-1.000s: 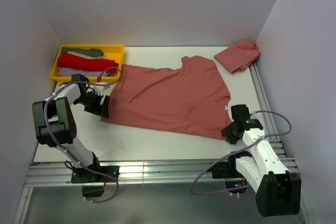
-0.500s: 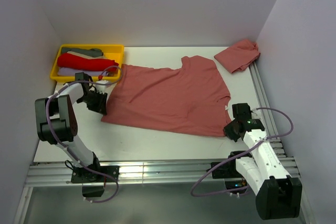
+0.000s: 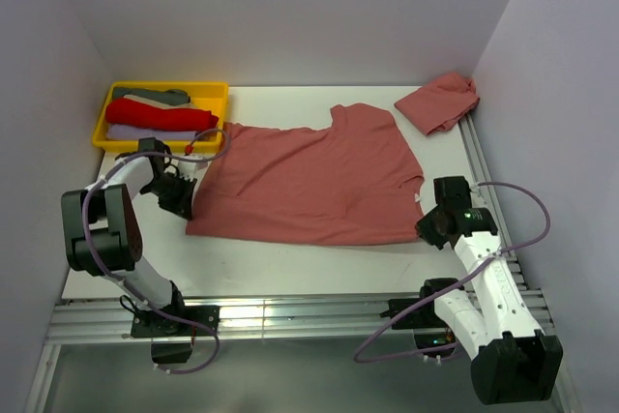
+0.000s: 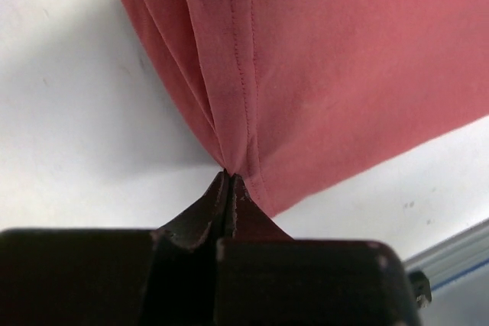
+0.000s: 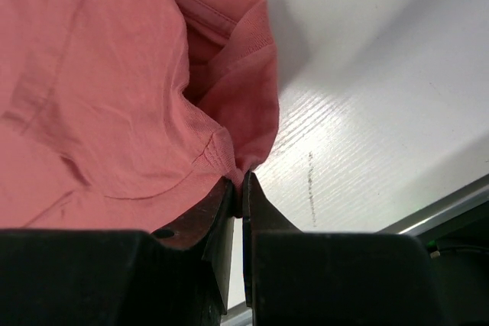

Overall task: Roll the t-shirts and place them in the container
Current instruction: Fold the tshirt

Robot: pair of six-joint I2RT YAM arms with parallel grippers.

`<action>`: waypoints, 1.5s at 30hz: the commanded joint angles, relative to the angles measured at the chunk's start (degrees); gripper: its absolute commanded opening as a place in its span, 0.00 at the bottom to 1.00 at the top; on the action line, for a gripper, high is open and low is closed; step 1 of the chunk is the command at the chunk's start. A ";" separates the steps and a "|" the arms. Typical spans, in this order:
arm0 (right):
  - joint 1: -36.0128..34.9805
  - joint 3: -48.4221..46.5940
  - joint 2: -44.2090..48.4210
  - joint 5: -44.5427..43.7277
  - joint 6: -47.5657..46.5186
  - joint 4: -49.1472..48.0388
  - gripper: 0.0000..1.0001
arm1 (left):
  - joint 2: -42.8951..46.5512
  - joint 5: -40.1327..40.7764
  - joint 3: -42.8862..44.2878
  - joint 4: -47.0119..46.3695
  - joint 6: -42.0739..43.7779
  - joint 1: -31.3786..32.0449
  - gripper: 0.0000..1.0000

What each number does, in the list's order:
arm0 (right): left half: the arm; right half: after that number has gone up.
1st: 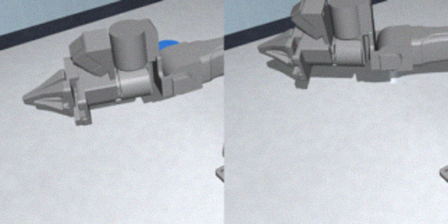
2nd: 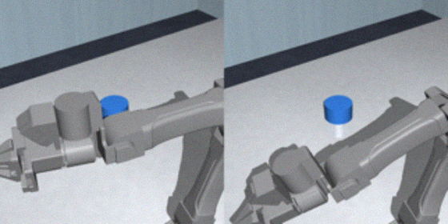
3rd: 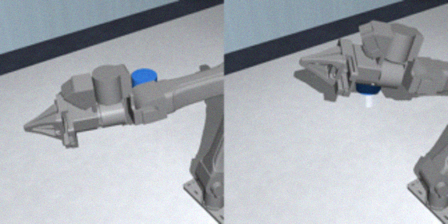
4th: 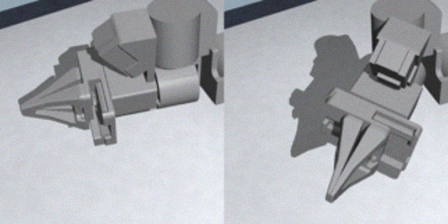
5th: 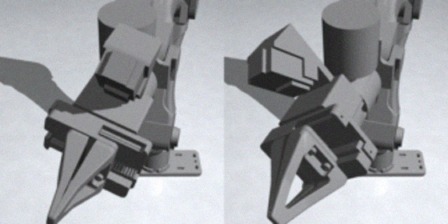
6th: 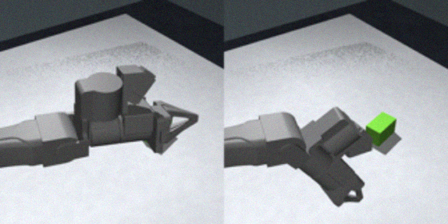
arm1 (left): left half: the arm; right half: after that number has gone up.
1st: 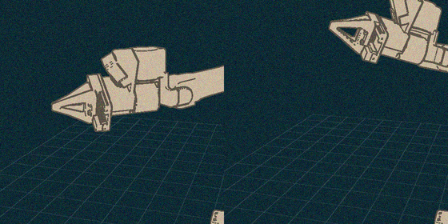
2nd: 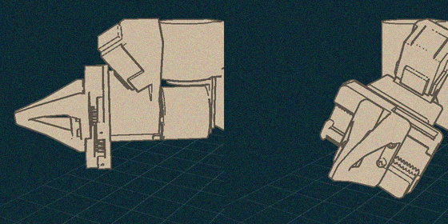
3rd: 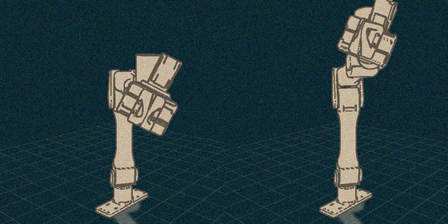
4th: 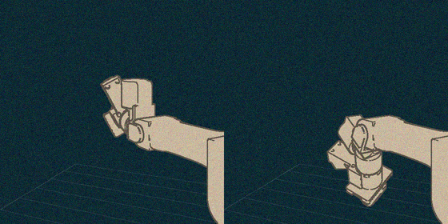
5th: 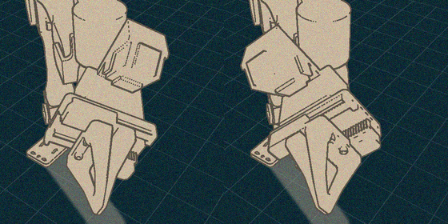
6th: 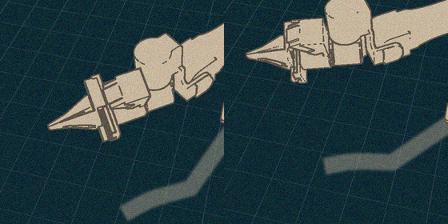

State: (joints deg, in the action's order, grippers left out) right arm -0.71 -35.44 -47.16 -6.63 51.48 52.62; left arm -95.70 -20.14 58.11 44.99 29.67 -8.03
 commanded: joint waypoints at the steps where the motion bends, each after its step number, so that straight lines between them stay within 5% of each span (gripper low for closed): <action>1: 0.18 -4.63 -0.13 -2.68 -2.53 4.42 0.00 | 4.46 2.65 -1.68 5.27 3.55 -1.02 0.00; 27: 0.27 -11.41 2.95 0.74 -7.01 17.96 0.00 | 17.04 4.50 -13.37 14.69 8.12 -1.63 0.00; 29: 0.27 -10.97 3.03 1.97 -7.19 17.34 0.06 | 17.04 4.32 -13.81 14.51 8.21 -1.64 0.02; 30: 0.27 -10.70 3.04 2.24 -6.93 17.25 0.13 | 17.04 4.23 -13.81 14.34 8.04 -1.64 0.04; 34: 0.27 -10.09 1.98 3.82 -7.27 16.81 0.26 | 17.21 4.06 -11.97 14.68 8.03 -1.55 0.43; 37: 0.27 -10.17 2.15 3.12 -7.10 17.16 0.40 | 17.22 4.06 -8.37 15.91 8.38 -1.72 0.55; 45: 0.27 -13.77 2.34 3.81 -7.71 16.21 0.49 | 11.43 2.74 5.60 17.76 7.86 -2.43 0.59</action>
State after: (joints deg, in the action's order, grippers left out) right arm -0.71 -45.54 -45.10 -3.40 45.01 70.19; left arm -81.84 -15.88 58.35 61.91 37.06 -9.98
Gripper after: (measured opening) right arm 0.490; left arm 0.583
